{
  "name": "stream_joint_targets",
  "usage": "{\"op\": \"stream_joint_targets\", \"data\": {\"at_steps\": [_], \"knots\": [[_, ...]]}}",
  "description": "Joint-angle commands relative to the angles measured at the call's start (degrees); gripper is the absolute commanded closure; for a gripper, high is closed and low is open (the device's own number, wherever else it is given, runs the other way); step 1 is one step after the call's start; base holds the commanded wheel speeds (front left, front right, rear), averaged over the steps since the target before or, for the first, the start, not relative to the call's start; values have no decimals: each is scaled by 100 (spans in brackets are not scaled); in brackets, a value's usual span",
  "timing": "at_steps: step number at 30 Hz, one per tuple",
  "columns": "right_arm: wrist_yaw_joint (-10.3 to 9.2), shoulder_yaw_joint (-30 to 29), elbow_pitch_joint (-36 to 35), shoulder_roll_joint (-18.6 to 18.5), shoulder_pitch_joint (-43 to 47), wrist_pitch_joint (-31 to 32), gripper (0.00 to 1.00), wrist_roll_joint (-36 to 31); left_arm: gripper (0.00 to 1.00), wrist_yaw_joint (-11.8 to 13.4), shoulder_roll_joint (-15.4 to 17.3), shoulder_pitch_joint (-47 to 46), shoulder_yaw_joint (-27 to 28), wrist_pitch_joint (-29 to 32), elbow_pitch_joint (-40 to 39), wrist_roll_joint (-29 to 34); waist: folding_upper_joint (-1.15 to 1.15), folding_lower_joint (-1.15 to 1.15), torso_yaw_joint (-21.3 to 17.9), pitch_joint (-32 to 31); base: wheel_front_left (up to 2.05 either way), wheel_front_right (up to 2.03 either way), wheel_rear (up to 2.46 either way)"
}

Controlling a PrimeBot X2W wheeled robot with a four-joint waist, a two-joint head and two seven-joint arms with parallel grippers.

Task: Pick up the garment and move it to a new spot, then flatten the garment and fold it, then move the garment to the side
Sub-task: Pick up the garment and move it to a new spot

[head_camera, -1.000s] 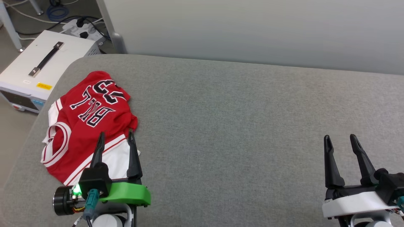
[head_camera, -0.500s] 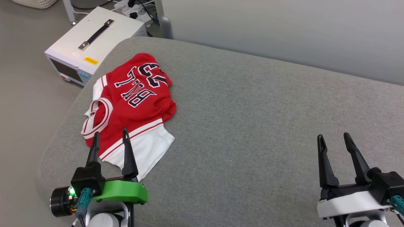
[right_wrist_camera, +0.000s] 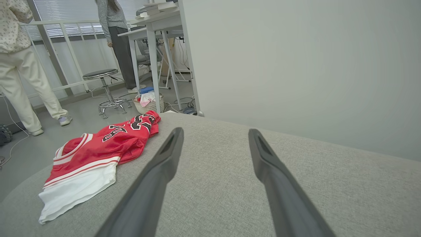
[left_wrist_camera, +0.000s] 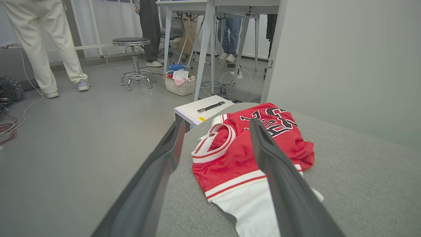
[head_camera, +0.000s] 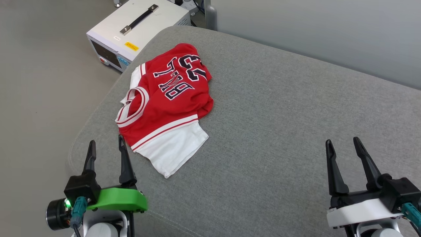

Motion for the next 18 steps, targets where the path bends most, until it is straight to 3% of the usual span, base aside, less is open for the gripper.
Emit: {"op": "stream_joint_targets", "data": {"at_steps": [1,6,9,13,18], "knots": [[-4,5,-33,-12,-91,-33,0,-46,0,44,-22,-76,36,-34,26,-46,0,0,39,36,0,0,0],[-4,47,-31,-12,-108,-33,0,-53,0,-13,-22,-107,247,-34,84,-40,0,0,-17,54,0,0,0],[-4,56,-28,-12,-129,-33,0,-57,0,-170,-22,-231,391,-34,106,2,0,0,-85,84,0,0,0],[-4,81,-49,-12,-210,-33,0,-109,0,-517,-15,-679,744,-34,211,-41,0,0,-220,224,0,0,0],[-4,214,-174,-20,-445,-33,0,-240,0,-1025,282,-1603,1375,-34,444,-81,0,0,-575,548,0,0,0]]}}
